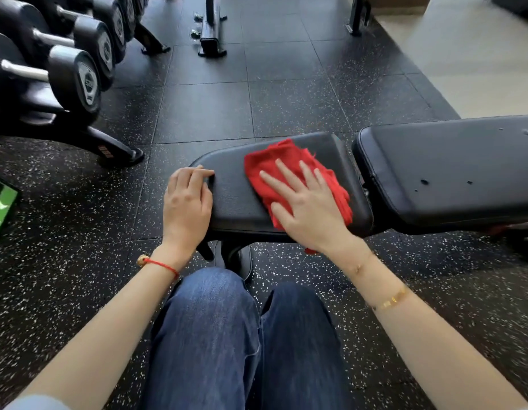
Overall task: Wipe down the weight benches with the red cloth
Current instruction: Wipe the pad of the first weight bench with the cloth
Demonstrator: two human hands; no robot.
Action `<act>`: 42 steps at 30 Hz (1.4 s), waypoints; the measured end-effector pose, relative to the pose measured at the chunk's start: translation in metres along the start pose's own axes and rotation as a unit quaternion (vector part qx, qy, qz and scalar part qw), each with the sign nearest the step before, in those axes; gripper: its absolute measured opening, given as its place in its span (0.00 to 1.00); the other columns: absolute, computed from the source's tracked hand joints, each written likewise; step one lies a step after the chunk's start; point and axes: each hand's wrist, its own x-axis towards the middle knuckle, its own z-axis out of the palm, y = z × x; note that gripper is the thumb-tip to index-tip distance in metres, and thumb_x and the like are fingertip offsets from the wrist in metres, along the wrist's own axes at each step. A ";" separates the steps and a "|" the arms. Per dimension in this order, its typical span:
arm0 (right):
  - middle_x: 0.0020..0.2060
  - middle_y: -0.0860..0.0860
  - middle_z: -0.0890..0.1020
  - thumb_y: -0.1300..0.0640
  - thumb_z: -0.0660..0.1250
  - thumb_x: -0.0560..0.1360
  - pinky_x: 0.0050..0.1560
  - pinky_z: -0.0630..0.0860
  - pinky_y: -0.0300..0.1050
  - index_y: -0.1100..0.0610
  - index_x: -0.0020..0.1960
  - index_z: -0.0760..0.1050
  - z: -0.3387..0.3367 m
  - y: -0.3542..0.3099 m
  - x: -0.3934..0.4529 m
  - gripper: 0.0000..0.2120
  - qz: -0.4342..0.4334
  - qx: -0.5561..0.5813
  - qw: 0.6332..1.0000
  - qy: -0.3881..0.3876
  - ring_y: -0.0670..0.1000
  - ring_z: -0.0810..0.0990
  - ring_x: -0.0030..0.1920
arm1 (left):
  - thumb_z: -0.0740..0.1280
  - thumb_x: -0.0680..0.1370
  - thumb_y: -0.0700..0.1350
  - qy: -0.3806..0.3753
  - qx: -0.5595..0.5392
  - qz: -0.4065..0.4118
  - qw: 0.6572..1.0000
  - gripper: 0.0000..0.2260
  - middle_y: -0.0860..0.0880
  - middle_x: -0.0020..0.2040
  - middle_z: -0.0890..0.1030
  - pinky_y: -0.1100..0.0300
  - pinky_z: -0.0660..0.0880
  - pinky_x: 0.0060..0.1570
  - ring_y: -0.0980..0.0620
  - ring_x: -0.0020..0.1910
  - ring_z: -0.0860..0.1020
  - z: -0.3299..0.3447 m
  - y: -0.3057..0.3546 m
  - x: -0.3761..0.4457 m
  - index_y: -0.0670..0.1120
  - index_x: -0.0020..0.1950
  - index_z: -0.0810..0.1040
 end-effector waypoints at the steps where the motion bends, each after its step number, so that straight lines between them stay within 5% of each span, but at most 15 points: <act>1: 0.79 0.44 0.58 0.43 0.55 0.77 0.78 0.46 0.56 0.38 0.77 0.58 0.000 0.001 -0.010 0.28 -0.020 0.004 1.000 -0.002 0.59 0.54 0.78 | 0.61 0.81 0.39 -0.001 -0.002 -0.001 1.000 0.11 0.42 0.61 0.77 0.48 0.67 0.68 0.40 0.64 0.72 0.000 -0.001 0.000 0.41 0.62 0.78; 10: 0.80 0.47 0.54 0.45 0.55 0.80 0.78 0.43 0.58 0.40 0.78 0.55 -0.008 0.047 0.076 0.27 0.127 -0.001 0.992 -0.010 0.60 0.50 0.79 | 0.60 0.81 0.38 -0.001 0.007 0.000 1.000 0.12 0.42 0.61 0.77 0.47 0.68 0.66 0.40 0.64 0.71 0.001 0.001 0.000 0.41 0.63 0.77; 16: 0.79 0.46 0.55 0.45 0.56 0.79 0.78 0.44 0.57 0.40 0.78 0.55 0.010 -0.031 0.080 0.28 -0.020 -0.008 0.999 -0.031 0.60 0.51 0.79 | 0.60 0.80 0.39 0.011 -0.057 -0.052 0.997 0.22 0.41 0.66 0.76 0.47 0.66 0.68 0.40 0.65 0.71 0.001 0.003 0.001 0.41 0.74 0.65; 20: 0.78 0.44 0.58 0.43 0.55 0.77 0.78 0.48 0.56 0.38 0.77 0.57 0.006 -0.022 0.025 0.28 -0.100 0.010 0.995 -0.028 0.57 0.54 0.78 | 0.61 0.80 0.39 0.003 -0.058 -0.054 0.997 0.23 0.39 0.66 0.75 0.45 0.66 0.69 0.39 0.65 0.71 -0.001 0.002 0.000 0.40 0.75 0.63; 28: 0.79 0.48 0.56 0.46 0.57 0.80 0.78 0.44 0.57 0.41 0.78 0.56 -0.007 0.041 0.084 0.27 0.077 -0.004 0.997 -0.010 0.59 0.52 0.79 | 0.60 0.80 0.37 -0.008 -0.009 -0.017 1.000 0.15 0.39 0.65 0.75 0.46 0.66 0.69 0.39 0.65 0.71 -0.001 0.003 -0.001 0.38 0.66 0.75; 37: 0.78 0.43 0.59 0.43 0.54 0.76 0.78 0.48 0.56 0.38 0.77 0.58 0.007 -0.027 0.017 0.29 -0.108 0.015 0.994 -0.025 0.57 0.54 0.78 | 0.60 0.79 0.36 -0.007 -0.003 -0.019 1.000 0.14 0.38 0.64 0.75 0.46 0.66 0.69 0.38 0.65 0.72 0.001 0.001 0.001 0.38 0.64 0.76; 42: 0.78 0.46 0.61 0.46 0.58 0.78 0.78 0.50 0.57 0.40 0.77 0.59 -0.005 0.033 0.039 0.27 -0.006 0.005 1.000 -0.004 0.57 0.57 0.78 | 0.61 0.80 0.38 -0.005 -0.005 -0.023 1.000 0.14 0.40 0.65 0.75 0.45 0.68 0.68 0.39 0.65 0.72 0.000 0.001 0.001 0.39 0.65 0.76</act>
